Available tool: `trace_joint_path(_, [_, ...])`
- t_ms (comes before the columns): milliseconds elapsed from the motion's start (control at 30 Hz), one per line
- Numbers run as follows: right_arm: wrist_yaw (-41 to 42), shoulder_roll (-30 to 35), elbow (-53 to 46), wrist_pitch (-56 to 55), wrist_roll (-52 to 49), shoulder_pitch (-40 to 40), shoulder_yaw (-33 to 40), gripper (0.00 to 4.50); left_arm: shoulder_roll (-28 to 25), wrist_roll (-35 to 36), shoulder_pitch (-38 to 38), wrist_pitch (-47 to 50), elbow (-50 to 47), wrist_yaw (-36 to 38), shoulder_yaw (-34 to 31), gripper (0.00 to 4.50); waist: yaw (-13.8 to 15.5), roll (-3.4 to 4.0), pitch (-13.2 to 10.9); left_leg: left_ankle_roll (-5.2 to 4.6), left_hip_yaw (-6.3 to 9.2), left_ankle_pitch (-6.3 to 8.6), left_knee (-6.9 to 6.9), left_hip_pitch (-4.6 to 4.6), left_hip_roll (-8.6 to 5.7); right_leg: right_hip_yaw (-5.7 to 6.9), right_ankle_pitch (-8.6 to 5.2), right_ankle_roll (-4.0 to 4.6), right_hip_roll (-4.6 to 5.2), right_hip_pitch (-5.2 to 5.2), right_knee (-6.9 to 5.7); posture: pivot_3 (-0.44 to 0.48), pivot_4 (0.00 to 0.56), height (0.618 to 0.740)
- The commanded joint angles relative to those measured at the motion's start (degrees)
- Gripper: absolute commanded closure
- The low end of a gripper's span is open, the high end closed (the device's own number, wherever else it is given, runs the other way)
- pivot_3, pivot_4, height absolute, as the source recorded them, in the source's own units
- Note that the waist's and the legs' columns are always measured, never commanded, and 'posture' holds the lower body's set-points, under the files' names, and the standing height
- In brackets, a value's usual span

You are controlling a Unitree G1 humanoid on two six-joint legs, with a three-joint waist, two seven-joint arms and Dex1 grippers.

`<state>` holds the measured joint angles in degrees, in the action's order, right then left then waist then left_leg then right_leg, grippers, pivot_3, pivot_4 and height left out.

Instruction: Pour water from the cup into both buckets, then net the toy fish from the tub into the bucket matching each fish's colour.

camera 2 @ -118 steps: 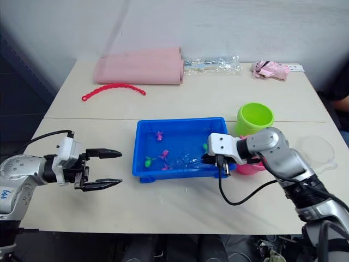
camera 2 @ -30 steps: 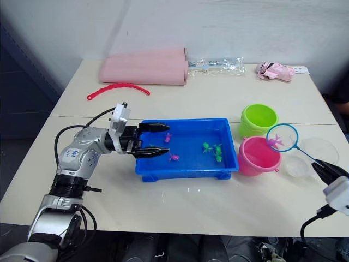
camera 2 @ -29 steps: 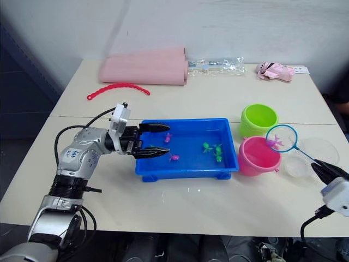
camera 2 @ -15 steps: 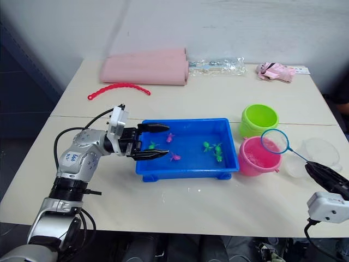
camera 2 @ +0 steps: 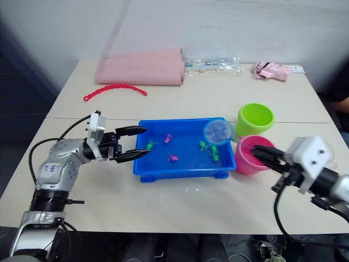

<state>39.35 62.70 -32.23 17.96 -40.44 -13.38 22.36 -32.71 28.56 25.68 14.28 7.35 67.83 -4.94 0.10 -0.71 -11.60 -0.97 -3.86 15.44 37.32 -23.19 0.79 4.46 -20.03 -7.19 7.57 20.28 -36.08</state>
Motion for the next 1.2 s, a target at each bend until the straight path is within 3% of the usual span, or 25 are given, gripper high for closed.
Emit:
trace_joint_path(33, [1.88, 1.80, 2.32, 1.57, 6.57, 8.22, -7.60, 4.50, -1.78, 0.61, -1.65, -0.47, -4.63, -1.01, -2.39, 0.14, 0.14, 0.00, 0.00, 0.00, 0.01, 0.00, -0.01, -0.02, -0.02, 0.01, 0.00, 0.00, 0.01, 0.00, 0.03, 0.000, 0.150, 0.740])
trace_joint_path(267, [7.67, -4.39, 14.02, -4.48, 24.26, 26.92, -27.41, 4.50, -7.16, 0.10, -6.35, 0.58, -7.76, -0.27, -3.54, 0.14, -0.26, -0.01, 0.00, 0.02, -0.10, -0.01, -0.04, -0.06, -0.04, 0.03, 0.00, 0.00, -0.03, 0.10, 0.06, 0.000, 0.150, 0.740])
trace_joint_path(400, [11.02, -7.60, 18.29, -4.55, 31.11, 34.30, -34.32, 4.50, -9.27, 0.43, -8.17, 1.43, -9.86, -0.26, -3.85, 0.14, -0.35, 0.01, 0.00, 0.04, -0.22, -0.02, -0.04, -0.10, -0.02, -0.04, 0.00, 0.00, -0.04, 0.25, -0.02, 0.000, 0.150, 0.740])
trace_joint_path(567, [14.66, -10.20, 20.28, -5.16, 34.92, 38.80, -37.89, 4.50, -9.99, 1.09, -9.68, 2.27, -11.80, -0.99, -4.69, 0.14, -0.16, 0.00, -0.01, 0.04, -0.21, -0.02, -0.03, -0.10, -0.03, -0.03, 0.00, 0.00, -0.01, 0.24, -0.04, 0.000, 0.150, 0.740])
trace_joint_path(867, [15.58, -19.33, 18.10, 4.21, 27.06, 40.37, -33.75, 4.50, -10.21, 1.13, -9.87, 2.92, -12.95, -1.75, -5.03, 0.14, -0.27, 0.00, -0.01, 0.05, -0.22, -0.02, -0.03, -0.10, -0.01, -0.05, 0.00, 0.00, -0.03, 0.26, -0.35, 0.000, 0.150, 0.740])
trace_joint_path(1200, [16.34, -18.34, 10.87, 11.77, 17.66, 31.99, -23.59, 4.50, -9.22, 1.26, -7.20, 3.03, -12.25, -1.81, -4.05, 0.14, -0.15, 0.00, 0.00, 0.03, -0.21, 0.00, -0.05, -0.10, -0.02, -0.05, 0.00, 0.00, -0.02, 0.25, -0.35, 0.000, 0.150, 0.740])
